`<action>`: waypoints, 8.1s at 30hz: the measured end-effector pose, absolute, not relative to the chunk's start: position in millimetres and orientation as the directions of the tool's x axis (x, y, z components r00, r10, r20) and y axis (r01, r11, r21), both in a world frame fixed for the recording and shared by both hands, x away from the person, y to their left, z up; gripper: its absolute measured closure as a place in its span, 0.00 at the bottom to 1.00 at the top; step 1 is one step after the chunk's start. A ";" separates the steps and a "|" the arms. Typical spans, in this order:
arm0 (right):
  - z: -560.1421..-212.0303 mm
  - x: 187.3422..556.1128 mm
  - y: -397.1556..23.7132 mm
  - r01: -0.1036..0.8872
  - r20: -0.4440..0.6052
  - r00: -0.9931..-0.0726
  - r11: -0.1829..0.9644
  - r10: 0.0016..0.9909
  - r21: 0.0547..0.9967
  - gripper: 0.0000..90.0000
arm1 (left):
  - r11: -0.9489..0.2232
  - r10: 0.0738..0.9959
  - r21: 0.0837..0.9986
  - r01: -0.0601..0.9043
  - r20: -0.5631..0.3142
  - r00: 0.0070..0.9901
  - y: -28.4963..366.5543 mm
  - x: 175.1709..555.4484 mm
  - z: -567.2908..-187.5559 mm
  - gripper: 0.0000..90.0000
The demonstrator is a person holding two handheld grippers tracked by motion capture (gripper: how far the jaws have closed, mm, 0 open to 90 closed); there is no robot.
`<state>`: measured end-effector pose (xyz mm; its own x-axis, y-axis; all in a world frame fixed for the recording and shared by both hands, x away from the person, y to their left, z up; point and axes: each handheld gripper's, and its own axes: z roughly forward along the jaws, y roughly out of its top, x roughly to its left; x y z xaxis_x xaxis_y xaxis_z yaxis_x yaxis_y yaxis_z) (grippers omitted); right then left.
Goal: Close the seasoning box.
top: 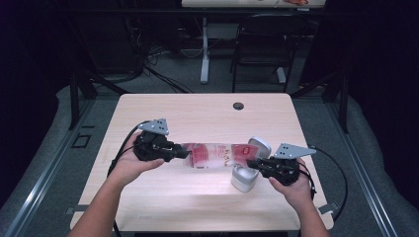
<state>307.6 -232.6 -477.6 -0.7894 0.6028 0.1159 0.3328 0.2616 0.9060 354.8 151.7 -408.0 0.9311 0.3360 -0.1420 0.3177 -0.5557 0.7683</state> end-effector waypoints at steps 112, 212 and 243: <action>-416.6 313.9 -192.6 0.194 -0.113 -0.859 0.522 0.499 0.831 1.00 | -0.585 0.401 0.747 0.316 -0.073 0.913 168.2 347.5 -448.4 0.85; -425.4 323.1 -128.0 0.169 -0.096 -0.900 0.544 0.425 0.822 0.91 | -0.555 0.476 0.712 0.431 -0.153 0.866 187.8 339.1 -527.8 0.85; -421.7 320.2 -111.7 0.137 -0.111 -0.905 0.528 0.412 0.838 0.83 | -0.576 0.481 0.682 0.451 -0.163 0.861 194.8 336.4 -539.5 0.86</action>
<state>320.2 -111.7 -421.7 -0.9045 0.4118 -0.1110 0.1373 0.5275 0.8384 336.4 194.8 -539.5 0.8613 0.4814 -0.1627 0.4506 -0.5757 0.6823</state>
